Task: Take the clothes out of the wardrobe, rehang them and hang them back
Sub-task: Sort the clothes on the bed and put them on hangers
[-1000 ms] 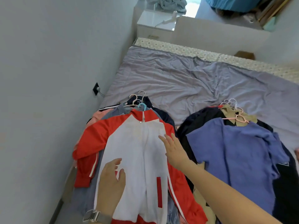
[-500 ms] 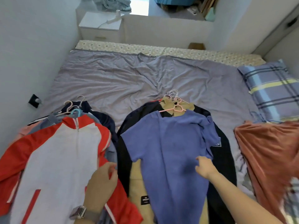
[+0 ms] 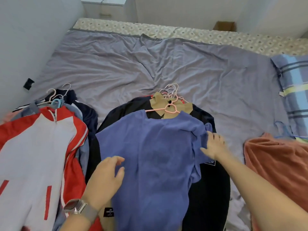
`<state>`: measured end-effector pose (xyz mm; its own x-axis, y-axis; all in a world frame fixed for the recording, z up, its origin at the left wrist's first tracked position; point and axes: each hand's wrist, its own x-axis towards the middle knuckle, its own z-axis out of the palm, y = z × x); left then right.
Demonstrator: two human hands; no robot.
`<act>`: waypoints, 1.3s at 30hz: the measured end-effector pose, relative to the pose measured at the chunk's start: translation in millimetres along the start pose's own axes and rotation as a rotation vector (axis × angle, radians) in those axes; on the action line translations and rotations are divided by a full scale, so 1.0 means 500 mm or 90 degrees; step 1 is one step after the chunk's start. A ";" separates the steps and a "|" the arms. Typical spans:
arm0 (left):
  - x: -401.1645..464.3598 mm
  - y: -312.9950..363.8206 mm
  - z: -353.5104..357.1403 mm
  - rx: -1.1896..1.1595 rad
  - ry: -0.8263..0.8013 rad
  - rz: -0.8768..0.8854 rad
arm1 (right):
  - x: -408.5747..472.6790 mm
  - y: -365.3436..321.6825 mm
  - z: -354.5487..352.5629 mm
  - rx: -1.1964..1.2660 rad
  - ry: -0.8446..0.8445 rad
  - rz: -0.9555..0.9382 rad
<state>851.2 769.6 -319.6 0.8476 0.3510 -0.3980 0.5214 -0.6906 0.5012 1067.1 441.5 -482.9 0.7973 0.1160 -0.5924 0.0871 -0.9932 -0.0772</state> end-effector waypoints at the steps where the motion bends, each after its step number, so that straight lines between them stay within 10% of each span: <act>1: 0.015 0.000 0.000 0.011 -0.010 -0.005 | 0.036 -0.015 -0.014 -0.015 0.008 -0.029; 17: 0.002 -0.019 0.155 0.060 0.010 0.014 | 0.052 -0.150 0.044 0.347 0.143 -0.102; 26: 0.054 0.035 0.016 0.299 0.280 0.123 | -0.220 -0.066 -0.075 0.456 0.127 -0.252; 31: -0.033 0.057 -0.026 -0.041 0.391 0.242 | -0.365 -0.058 -0.174 0.401 0.238 -0.251; 39: -0.223 -0.038 -0.171 -0.121 0.403 0.248 | -0.619 -0.147 -0.157 0.371 0.298 -0.299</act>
<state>755.6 797.6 -218.8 0.8387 0.4395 0.3217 0.1327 -0.7377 0.6619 860.8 478.0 -231.2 0.9295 0.3685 -0.0167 0.2512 -0.6655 -0.7028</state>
